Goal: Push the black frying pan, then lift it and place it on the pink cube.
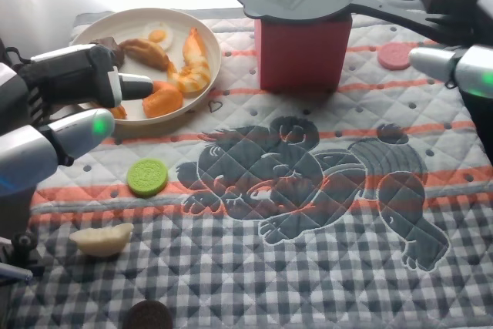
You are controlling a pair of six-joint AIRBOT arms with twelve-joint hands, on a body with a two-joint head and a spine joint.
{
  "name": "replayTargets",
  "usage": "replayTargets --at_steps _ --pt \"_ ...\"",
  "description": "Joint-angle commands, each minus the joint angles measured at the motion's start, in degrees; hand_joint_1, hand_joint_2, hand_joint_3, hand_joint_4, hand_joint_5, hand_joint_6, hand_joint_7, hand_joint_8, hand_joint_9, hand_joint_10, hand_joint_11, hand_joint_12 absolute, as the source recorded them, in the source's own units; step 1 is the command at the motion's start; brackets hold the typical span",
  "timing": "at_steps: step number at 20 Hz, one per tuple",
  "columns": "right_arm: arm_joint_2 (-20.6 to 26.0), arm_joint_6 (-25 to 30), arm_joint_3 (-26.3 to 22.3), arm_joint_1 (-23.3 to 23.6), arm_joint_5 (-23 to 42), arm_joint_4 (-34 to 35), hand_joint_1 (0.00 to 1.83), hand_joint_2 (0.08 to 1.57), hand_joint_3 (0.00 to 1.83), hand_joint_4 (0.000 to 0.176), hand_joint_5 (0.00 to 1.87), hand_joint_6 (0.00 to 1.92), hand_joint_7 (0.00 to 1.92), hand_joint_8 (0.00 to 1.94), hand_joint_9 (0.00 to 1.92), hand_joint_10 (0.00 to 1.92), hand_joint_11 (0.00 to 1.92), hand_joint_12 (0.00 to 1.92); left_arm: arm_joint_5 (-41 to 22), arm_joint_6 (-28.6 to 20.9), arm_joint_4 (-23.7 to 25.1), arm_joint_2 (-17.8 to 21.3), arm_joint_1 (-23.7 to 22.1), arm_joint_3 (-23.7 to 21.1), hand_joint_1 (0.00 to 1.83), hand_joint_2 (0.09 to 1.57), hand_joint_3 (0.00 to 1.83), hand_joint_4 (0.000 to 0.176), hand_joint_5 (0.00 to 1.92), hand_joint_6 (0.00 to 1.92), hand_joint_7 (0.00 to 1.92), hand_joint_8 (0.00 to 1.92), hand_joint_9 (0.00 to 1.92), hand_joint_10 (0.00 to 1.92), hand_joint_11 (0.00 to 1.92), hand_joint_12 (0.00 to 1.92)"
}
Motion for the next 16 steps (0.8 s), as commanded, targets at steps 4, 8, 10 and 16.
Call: replayTargets --at_steps 4,8,10,16 --pt "6.2 0.2 -7.0 -4.8 19.2 -3.3 0.25 1.21 0.02 0.13 0.0 0.0 0.0 0.0 0.0 0.0 0.0 0.06 -8.9 -0.4 -0.6 1.5 0.5 -0.7 0.94 1.35 0.0 0.0 0.42 0.44 0.57 0.0 0.47 0.11 0.0 1.25" --pt "12.3 5.3 -12.4 -13.1 32.5 -4.8 0.32 1.12 0.0 0.089 0.0 0.0 0.0 0.0 0.0 0.0 0.0 0.0 -10.3 0.5 -0.6 3.0 0.9 -2.0 0.5 1.4 0.01 0.0 0.1 0.01 0.1 0.0 0.11 0.0 0.0 0.69" --pt "14.4 8.3 -13.5 -16.9 38.2 -4.7 0.32 1.09 0.0 0.096 0.0 0.0 0.0 0.0 0.0 0.0 0.0 0.0 -10.9 0.9 -0.7 3.9 0.9 -2.6 0.39 1.37 0.0 0.0 0.01 0.0 0.0 0.0 0.01 0.0 0.0 0.22" --pt "18.0 11.2 -16.0 -25.2 50.3 -2.9 0.42 1.09 0.01 0.094 0.0 0.0 0.0 0.0 0.0 0.0 0.0 0.0 -14.2 0.7 -1.5 6.5 1.9 -3.8 0.22 1.17 0.0 0.164 0.0 0.0 0.0 0.0 0.0 0.0 0.0 0.0"
